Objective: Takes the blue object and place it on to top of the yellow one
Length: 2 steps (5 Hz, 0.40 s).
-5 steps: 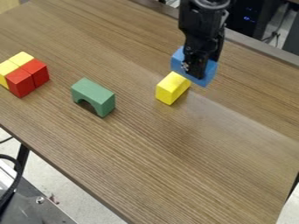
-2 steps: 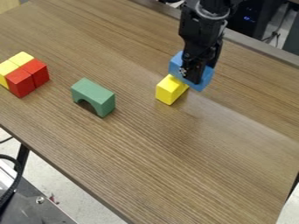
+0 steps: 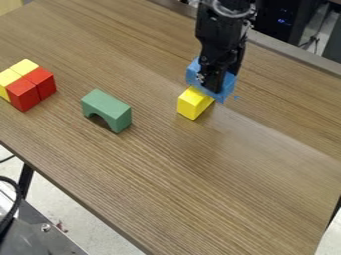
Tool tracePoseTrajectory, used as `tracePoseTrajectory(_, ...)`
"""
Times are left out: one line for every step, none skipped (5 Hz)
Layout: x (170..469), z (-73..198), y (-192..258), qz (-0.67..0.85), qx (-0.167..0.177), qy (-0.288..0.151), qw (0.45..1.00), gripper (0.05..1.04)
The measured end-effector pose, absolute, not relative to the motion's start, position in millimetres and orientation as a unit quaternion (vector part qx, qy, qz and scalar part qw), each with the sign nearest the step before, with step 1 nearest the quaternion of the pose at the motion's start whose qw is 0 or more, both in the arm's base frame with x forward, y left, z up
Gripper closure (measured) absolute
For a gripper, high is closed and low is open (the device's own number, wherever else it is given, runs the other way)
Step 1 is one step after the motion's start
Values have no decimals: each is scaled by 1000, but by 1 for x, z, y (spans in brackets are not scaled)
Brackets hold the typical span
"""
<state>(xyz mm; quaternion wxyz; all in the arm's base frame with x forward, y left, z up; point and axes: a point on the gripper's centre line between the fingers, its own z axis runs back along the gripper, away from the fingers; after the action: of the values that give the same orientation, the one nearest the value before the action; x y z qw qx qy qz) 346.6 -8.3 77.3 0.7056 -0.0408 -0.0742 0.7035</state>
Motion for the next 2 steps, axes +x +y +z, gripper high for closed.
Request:
tracePoseTrajectory(350,81,-3,706,-48,-73,702,535)
tracePoseTrajectory(350,81,0,708,-51,-69,701,535)
